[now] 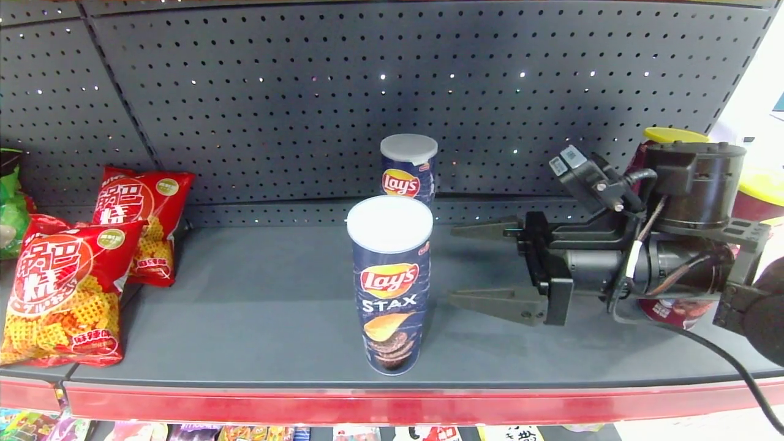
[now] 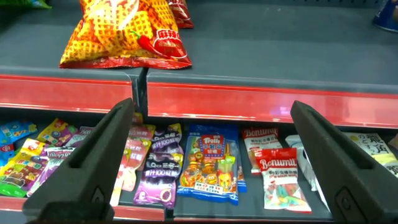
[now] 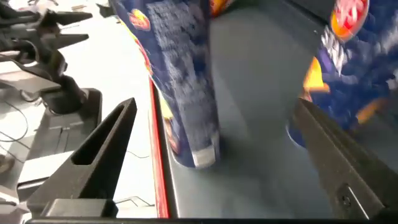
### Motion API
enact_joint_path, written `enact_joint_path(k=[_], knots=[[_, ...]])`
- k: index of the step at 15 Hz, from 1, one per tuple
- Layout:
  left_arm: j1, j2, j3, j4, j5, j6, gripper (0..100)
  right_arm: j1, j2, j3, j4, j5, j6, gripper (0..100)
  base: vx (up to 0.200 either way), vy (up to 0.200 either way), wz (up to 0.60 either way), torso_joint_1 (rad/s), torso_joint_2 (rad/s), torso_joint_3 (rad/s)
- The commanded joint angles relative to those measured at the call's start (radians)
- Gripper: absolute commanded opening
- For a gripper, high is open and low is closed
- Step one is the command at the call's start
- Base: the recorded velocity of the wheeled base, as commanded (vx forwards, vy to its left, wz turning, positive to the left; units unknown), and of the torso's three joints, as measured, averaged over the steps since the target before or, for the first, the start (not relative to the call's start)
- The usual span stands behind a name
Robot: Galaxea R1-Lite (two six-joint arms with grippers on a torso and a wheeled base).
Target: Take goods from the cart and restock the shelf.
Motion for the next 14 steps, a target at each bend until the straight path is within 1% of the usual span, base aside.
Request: enact_joint_path(k=[1,5,8,11,12,14], knots=[[0.000,0.001,0.000,0.000,0.000,0.000,100,0.044,0.051,-0.053,-0.001,-0.001,0.000,100,0.000,0.000,0.00,0.000,0.00,0.000],[0.000,0.001,0.000,0.000,0.000,0.000,100,0.120,0.100,-0.113,-0.001,-0.024,0.006,100,0.000,0.000,0.00,0.000,0.00,0.000],[0.000,0.001,0.000,0.000,0.000,0.000,100,0.140,0.119,-0.123,-0.001,-0.024,0.006,100,0.000,0.000,0.00,0.000,0.00,0.000],[0.000,0.001,0.000,0.000,0.000,0.000,100,0.141,0.126,-0.128,-0.001,-0.024,0.003,100,0.000,0.000,0.00,0.000,0.00,0.000],[0.000,0.001,0.000,0.000,0.000,-0.002,100,0.141,0.126,-0.128,-0.001,-0.024,0.003,0,0.000,0.000,0.00,0.000,0.00,0.000],[0.000,0.001,0.000,0.000,0.000,-0.002,100,0.140,0.125,-0.128,-0.001,-0.024,0.003,0,0.000,0.000,0.00,0.000,0.00,0.000]])
